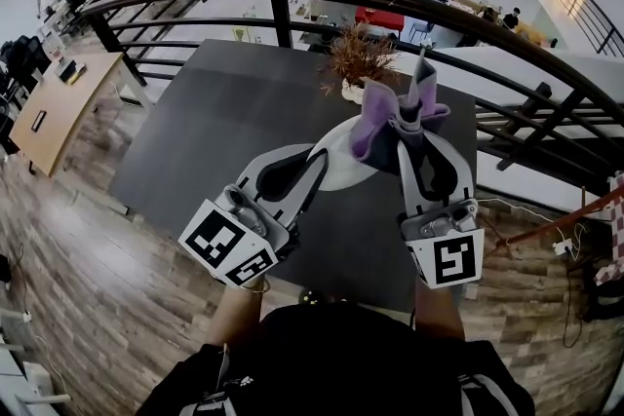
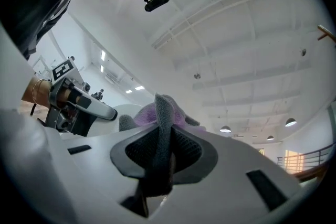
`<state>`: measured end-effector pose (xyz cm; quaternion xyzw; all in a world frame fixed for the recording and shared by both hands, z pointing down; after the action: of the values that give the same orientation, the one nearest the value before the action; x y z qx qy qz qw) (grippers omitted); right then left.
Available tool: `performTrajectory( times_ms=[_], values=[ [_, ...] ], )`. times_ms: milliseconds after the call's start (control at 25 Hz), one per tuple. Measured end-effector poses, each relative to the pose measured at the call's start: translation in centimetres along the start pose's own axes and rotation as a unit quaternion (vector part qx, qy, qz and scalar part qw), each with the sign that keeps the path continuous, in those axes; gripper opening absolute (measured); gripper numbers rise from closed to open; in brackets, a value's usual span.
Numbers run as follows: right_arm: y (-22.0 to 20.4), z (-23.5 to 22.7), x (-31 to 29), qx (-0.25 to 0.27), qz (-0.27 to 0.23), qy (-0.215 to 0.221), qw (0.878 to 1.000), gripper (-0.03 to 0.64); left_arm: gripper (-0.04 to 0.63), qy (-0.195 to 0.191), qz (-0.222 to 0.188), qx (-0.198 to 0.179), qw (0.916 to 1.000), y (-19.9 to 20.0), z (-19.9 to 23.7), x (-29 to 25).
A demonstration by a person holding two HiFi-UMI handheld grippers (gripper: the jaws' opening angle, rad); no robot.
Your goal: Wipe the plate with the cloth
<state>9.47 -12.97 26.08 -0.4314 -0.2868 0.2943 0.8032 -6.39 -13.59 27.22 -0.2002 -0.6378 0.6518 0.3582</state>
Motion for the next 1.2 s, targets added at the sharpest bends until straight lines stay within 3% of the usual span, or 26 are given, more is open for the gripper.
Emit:
performTrajectory(
  times_ms=[240, 680, 920, 1200],
  values=[
    [-0.5, -0.7, 0.5, -0.001, 0.008, -0.012, 1.0, 0.072, 0.017, 0.002, -0.002, -0.001, 1.0, 0.1, 0.1, 0.0],
    [0.6, -1.1, 1.8, -0.007, -0.021, -0.03, 0.999, 0.072, 0.017, 0.023, 0.001, -0.001, 0.9997, -0.3, 1.4, 0.5],
    [3.0, 0.7, 1.5, 0.0, -0.062, -0.004, 0.998, 0.072, 0.017, 0.034, 0.002, -0.001, 0.9994, -0.2, 2.3, 0.9],
    [5.3, 4.1, -0.2, 0.002, -0.108, 0.057, 0.992, 0.072, 0.017, 0.029, -0.004, 0.0, 0.9996, 0.1, 2.3, 1.0]
  ],
)
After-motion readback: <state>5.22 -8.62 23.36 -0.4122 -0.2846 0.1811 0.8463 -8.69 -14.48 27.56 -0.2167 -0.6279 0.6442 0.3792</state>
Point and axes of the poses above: the fingertips, and each gripper's own axes: x backward along the fingers, z to its left, y out of its top, the point moved 4 cm from there along x, backward along the fingers, and after that the axes turned 13 degrees about y, right-handed, at the moved point
